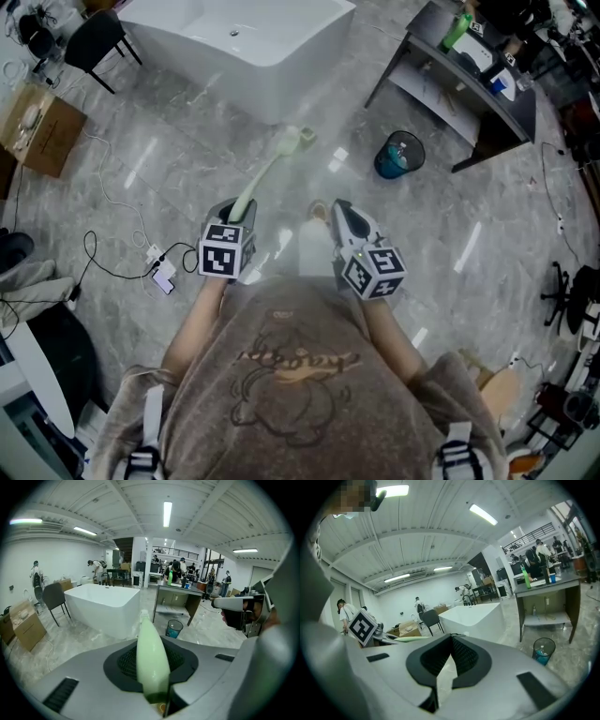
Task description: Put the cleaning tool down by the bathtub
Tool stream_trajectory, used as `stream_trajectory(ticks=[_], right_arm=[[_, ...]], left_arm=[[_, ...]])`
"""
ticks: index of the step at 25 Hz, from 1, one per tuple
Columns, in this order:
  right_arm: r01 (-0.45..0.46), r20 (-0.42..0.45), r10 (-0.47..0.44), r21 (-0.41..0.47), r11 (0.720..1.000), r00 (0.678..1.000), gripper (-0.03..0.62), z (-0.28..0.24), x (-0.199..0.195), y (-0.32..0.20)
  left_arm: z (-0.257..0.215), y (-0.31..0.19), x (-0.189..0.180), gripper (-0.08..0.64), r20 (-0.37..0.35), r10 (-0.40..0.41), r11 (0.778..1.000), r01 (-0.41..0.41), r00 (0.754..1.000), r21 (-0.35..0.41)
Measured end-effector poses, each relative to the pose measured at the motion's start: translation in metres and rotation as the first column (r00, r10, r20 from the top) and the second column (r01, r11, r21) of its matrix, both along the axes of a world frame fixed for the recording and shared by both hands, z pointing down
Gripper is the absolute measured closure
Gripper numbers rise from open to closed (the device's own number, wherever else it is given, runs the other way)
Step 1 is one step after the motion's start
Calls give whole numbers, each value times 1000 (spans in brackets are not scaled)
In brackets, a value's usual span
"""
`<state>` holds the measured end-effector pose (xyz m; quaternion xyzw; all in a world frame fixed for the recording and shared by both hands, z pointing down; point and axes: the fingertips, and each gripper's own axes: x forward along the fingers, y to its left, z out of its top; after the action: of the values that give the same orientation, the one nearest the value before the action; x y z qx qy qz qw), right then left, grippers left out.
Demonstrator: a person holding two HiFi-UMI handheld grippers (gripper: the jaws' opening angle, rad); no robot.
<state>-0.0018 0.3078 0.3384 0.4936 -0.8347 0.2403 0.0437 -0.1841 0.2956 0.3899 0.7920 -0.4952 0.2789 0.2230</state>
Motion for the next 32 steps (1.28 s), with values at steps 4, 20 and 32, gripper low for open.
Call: stream_trajectory(ticks=[4,20,32], right_arm=[[0,0,0,-17,1000,1000,592,7,5,-24],[13,0,-13,-39,999,1000,592,-8,44,-143],[72,11,-72,-59,996,997,592,1,80,-239]], left_arm=[[3,-27,7,479,-1,5,1000,-5,1000,-5],[-2,-134,44,479,-5,9,999,-9,1000,-42],[6,-228,86,479,0,-26,998,26,1000,-56]])
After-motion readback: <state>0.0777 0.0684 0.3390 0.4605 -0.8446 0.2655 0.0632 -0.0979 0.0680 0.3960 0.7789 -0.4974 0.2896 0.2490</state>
